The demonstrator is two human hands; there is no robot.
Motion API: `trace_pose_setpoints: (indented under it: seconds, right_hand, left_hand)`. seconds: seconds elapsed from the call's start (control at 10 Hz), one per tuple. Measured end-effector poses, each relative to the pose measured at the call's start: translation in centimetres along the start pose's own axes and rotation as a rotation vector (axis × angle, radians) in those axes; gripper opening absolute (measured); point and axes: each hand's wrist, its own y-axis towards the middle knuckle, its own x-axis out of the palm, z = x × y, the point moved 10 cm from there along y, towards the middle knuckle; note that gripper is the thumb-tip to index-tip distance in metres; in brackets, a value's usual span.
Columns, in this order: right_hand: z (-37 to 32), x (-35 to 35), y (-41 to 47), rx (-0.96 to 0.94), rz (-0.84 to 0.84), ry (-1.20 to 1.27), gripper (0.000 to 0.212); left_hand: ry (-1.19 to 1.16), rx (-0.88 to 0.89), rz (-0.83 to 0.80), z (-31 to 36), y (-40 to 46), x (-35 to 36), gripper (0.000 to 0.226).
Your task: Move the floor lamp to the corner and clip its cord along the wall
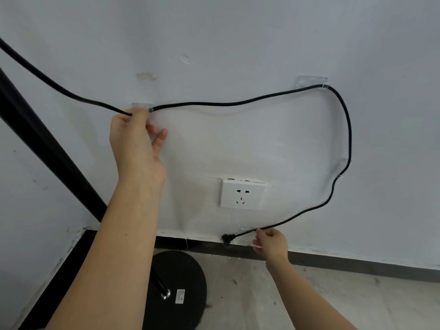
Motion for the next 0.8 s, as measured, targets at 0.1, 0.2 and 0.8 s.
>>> trace_pose_setpoints:
  seconds: [0.1, 0.2, 0.8]
  right_hand:
    - [0.0, 0.4, 0.0, 0.043, -0.04, 0.049, 0.017]
    - [0.2, 0.7, 0.1, 0.068, -0.067, 0.04, 0.019]
    - [0.6, 0.8, -1.7, 0.108, -0.246, -0.114, 0.021]
  left_hand:
    - [-0.011, -0.009, 0.014, -0.1, 0.0, 0.0, 0.015]
    - [-0.001, -0.006, 0.029, 0.0, 0.0, 0.0, 0.017]
    - [0.099, 0.185, 0.119, -0.5, -1.5, -0.9, 0.021]
